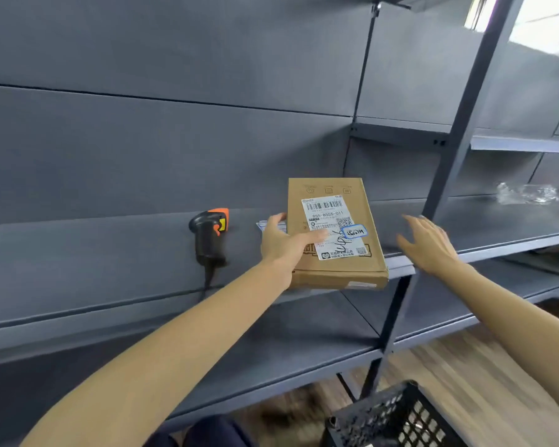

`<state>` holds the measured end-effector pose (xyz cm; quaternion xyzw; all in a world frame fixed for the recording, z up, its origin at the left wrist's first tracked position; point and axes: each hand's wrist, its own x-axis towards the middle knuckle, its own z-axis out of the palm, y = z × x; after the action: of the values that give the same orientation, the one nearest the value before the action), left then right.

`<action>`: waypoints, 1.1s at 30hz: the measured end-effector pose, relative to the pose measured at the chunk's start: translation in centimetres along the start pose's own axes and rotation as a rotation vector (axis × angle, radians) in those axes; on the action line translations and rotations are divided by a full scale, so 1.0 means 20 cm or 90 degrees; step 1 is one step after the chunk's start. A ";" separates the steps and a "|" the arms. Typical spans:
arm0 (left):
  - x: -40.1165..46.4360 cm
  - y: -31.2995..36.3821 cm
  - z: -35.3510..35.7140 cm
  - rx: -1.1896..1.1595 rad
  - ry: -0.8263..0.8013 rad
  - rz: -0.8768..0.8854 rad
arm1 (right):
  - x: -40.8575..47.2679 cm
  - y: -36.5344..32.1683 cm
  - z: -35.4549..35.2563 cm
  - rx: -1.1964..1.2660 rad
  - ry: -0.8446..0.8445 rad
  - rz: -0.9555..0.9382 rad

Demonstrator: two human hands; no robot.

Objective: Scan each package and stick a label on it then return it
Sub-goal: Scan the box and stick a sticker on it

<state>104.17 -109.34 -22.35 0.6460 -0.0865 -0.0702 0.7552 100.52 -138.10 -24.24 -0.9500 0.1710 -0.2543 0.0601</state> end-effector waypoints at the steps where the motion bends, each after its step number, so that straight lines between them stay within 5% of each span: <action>1: -0.02 -0.05 0.07 -0.003 -0.026 -0.010 | -0.06 0.10 -0.01 -0.002 0.001 0.019; 12: -0.29 -0.73 0.47 0.106 -0.122 -0.057 | -0.67 0.78 0.20 -0.057 -0.092 0.161; 33: -0.54 -1.74 0.65 0.266 -0.114 -0.242 | -1.39 1.10 1.06 0.178 -0.341 0.374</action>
<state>91.03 -124.93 -55.13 0.7833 -0.0428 -0.2476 0.5686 82.07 -148.17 -59.81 -0.8762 0.3765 0.0091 0.3008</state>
